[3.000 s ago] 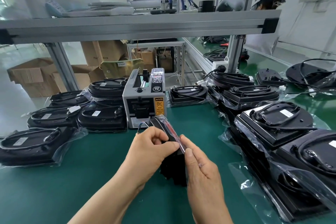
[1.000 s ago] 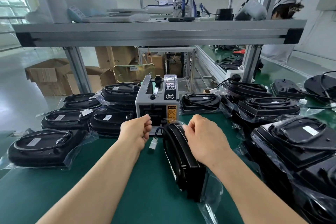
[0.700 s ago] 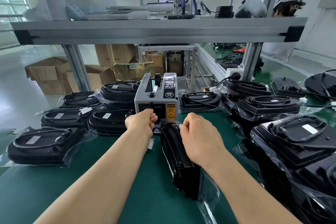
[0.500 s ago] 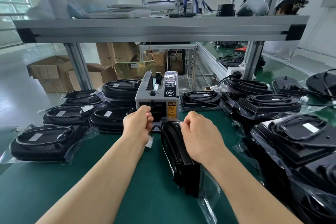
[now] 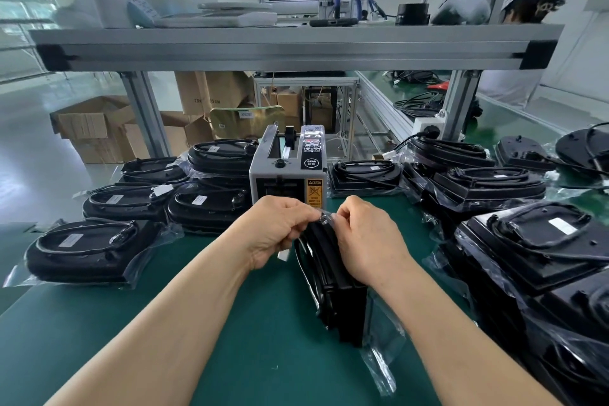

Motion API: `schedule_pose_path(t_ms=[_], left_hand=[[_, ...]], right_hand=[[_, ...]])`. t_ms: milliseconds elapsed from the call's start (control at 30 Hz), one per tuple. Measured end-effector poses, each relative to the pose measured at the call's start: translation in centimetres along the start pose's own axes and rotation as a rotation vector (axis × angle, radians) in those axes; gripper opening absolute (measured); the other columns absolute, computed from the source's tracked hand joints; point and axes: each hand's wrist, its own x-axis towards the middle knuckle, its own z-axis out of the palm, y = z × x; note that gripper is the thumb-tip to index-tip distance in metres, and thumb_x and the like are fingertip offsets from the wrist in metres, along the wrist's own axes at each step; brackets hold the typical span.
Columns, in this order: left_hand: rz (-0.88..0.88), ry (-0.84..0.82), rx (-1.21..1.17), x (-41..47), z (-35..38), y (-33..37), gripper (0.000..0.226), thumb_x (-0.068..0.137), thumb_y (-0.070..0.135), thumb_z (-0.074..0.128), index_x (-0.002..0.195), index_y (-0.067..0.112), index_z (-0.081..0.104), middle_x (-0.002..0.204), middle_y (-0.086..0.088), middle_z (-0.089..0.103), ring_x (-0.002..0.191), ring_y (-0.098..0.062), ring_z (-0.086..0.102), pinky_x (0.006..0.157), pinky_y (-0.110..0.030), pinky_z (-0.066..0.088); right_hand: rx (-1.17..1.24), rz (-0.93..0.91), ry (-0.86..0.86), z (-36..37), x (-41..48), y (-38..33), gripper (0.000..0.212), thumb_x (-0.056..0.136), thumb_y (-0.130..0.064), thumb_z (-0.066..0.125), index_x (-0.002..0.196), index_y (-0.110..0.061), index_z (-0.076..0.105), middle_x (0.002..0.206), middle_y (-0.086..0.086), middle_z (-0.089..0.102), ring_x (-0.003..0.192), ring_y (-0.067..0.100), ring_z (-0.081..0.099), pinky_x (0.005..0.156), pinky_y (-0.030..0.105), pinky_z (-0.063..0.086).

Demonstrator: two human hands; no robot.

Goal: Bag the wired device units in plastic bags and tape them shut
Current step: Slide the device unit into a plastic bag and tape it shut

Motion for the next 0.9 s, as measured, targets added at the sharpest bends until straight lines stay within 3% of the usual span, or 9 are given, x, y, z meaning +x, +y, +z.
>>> schedule_pose_path(t_ms=[133, 233, 333, 900], left_hand=[[-0.014, 0.01, 0.025, 0.3, 0.43, 0.29, 0.012, 0.083, 0.019, 0.076, 0.073, 0.013, 0.073, 0.052, 0.008, 0.049, 0.044, -0.005, 0.035, 0.045, -0.018, 0.027], [-0.008, 0.034, 0.023, 0.46, 0.61, 0.12, 0.026, 0.081, 0.015, 0.076, 0.056, 0.02, 0.073, 0.05, 0.008, 0.052, 0.043, -0.004, 0.036, 0.044, -0.018, 0.028], [-0.002, 0.058, 0.026, 0.58, 0.91, 0.07, 0.033, 0.082, 0.012, 0.075, 0.05, 0.02, 0.071, 0.047, 0.007, 0.051, 0.043, -0.005, 0.034, 0.044, -0.019, 0.026], [0.047, 0.103, 0.027, 0.98, 1.08, -0.4, 0.032, 0.084, 0.009, 0.074, 0.054, 0.016, 0.066, 0.045, 0.009, 0.058, 0.039, -0.006, 0.034, 0.038, -0.018, 0.027]], right_hand=[[-0.006, -0.011, 0.009, 0.05, 0.05, 0.16, 0.023, 0.102, -0.034, 0.046, 0.083, -0.023, 0.047, 0.079, -0.01, 0.048, 0.069, 0.012, 0.045, 0.057, 0.031, 0.03], [-0.006, -0.023, 0.012, 0.05, 0.11, 0.29, 0.023, 0.102, -0.035, 0.046, 0.081, -0.024, 0.046, 0.077, -0.013, 0.046, 0.065, 0.003, 0.041, 0.052, 0.022, 0.026], [-0.012, -0.023, 0.017, 0.08, 0.14, 0.37, 0.023, 0.102, -0.034, 0.046, 0.082, -0.024, 0.046, 0.076, -0.012, 0.045, 0.064, 0.004, 0.04, 0.052, 0.023, 0.026], [-0.016, -0.03, 0.027, 0.29, 0.11, 0.34, 0.023, 0.103, -0.034, 0.045, 0.082, -0.024, 0.045, 0.078, -0.013, 0.045, 0.064, 0.001, 0.04, 0.051, 0.019, 0.025]])
